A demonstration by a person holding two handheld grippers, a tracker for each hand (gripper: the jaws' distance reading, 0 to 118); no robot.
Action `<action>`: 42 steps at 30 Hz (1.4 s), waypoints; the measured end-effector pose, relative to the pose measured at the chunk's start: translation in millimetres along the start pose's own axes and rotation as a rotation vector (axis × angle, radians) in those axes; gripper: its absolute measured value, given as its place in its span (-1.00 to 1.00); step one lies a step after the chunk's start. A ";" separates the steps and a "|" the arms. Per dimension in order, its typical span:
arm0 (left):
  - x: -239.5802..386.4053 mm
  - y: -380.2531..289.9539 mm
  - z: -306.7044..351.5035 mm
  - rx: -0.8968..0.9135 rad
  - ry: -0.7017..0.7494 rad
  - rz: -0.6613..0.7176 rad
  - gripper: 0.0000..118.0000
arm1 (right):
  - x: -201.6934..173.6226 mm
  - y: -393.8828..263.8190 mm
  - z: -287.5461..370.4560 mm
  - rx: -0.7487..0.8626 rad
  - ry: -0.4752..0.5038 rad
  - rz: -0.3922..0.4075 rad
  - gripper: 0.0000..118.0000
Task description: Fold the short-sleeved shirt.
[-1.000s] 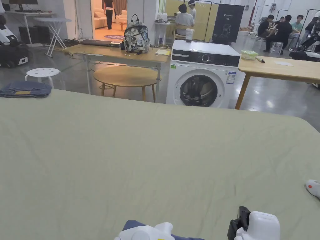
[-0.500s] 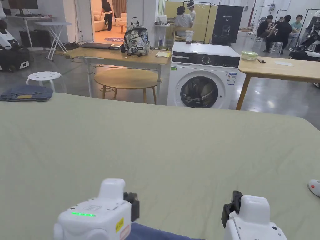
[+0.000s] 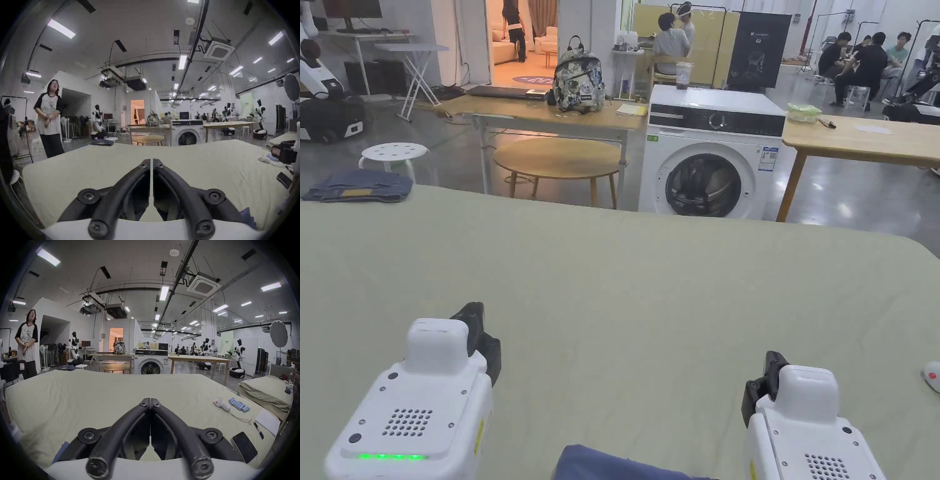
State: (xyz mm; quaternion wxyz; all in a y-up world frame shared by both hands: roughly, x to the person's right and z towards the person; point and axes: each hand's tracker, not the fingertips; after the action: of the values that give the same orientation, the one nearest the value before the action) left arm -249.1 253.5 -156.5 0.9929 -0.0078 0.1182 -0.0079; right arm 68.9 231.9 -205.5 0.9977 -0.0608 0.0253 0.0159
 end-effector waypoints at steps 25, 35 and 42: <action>-20.7 -38.5 21.7 -0.236 -0.060 0.052 -1.00 | -49.5 -138.5 2.9 -0.587 0.146 0.027 -1.00; -53.6 -64.6 -25.9 -0.686 -0.354 0.332 -0.99 | -45.5 -131.7 0.3 -0.600 0.162 0.034 -1.00; -48.3 -96.6 -67.7 -0.944 -0.615 0.529 0.17 | -42.3 -131.5 0.1 -0.604 0.173 0.031 -1.00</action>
State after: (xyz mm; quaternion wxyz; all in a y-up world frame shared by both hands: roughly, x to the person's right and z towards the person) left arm -313.3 156.9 -209.3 0.8393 -0.4183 -0.1847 0.2939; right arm 31.3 100.2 -187.3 0.9283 -0.3550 0.1052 0.0326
